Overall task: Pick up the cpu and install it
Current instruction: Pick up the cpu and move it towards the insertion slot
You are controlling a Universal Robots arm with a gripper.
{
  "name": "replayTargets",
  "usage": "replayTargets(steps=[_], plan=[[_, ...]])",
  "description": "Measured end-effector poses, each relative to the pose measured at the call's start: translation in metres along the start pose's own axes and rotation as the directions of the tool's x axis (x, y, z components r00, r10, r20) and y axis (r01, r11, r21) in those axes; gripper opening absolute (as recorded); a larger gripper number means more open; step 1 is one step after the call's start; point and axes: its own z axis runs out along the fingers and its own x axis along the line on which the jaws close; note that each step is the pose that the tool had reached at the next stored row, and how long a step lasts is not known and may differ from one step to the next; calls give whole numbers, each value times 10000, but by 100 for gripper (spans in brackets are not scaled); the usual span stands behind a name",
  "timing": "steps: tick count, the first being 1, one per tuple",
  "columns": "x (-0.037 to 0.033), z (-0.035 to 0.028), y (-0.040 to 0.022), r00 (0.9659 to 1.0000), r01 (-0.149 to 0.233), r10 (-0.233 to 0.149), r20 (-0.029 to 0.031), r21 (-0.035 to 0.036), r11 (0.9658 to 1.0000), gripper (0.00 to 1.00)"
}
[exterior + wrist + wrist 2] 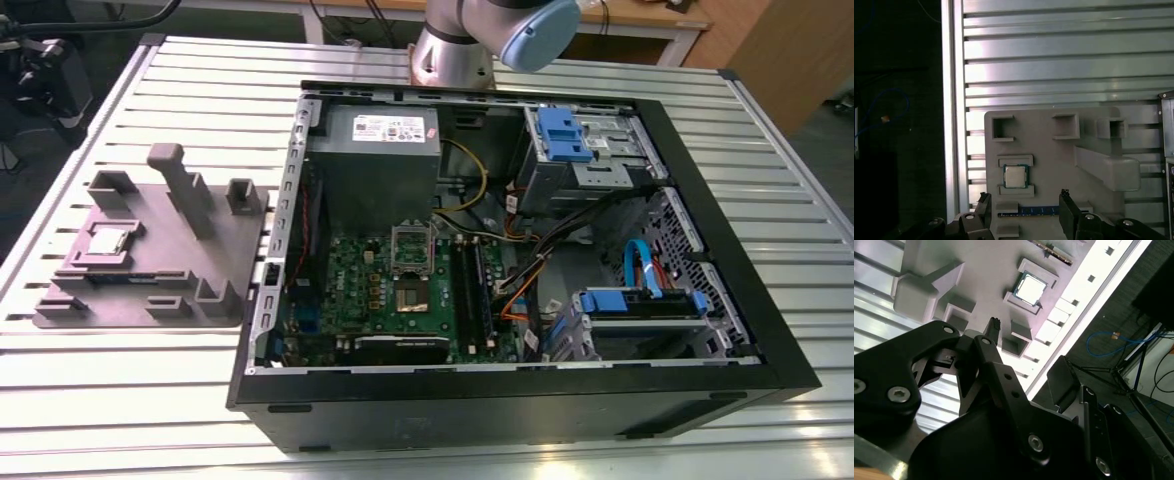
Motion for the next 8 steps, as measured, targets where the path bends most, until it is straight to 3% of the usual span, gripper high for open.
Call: replayTargets(steps=[8], plan=[[0, 15, -1, 10000, 0, 0, 1, -1, 10000, 65]])
